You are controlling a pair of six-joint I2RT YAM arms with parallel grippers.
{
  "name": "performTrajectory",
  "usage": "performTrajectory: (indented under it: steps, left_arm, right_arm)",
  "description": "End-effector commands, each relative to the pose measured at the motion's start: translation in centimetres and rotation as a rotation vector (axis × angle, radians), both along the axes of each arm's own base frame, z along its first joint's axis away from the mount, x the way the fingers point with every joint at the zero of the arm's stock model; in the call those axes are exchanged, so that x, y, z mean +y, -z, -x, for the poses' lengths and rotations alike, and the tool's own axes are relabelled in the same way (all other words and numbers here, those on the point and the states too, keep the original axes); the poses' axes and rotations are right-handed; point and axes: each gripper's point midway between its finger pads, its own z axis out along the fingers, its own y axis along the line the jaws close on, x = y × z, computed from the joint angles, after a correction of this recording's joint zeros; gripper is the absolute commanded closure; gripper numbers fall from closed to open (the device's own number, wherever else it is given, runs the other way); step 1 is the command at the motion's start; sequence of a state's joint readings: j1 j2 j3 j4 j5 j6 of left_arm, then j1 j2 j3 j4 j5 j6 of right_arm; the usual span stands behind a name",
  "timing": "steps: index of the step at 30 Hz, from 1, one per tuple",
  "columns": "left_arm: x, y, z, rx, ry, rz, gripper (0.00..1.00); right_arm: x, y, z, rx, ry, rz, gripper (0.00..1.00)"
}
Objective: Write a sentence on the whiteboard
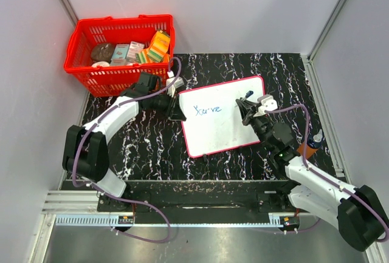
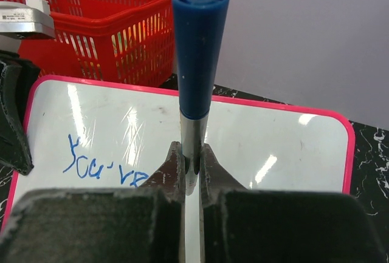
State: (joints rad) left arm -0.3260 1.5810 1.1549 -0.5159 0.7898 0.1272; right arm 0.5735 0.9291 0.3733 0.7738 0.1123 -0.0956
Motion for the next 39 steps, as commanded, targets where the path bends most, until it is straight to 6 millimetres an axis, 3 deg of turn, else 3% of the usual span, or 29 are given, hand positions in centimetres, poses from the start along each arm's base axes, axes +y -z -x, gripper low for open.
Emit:
performTrajectory:
  steps: [1, 30, 39]
  left_arm:
    - [6.0, 6.4, -2.3, -0.192, -0.021, -0.421, 1.0]
    - [5.1, 6.0, -2.0, -0.194, -0.005, -0.4, 1.0]
    - [5.1, 5.9, -2.1, -0.203, -0.004, -0.404, 1.0]
  right_arm:
    - [-0.3, -3.0, 0.1, -0.114, 0.017, -0.035, 1.0]
    - [1.3, -1.6, -3.0, -0.085, 0.036, -0.062, 1.0]
    - [1.7, -0.1, -3.8, -0.059, 0.042, -0.056, 1.0]
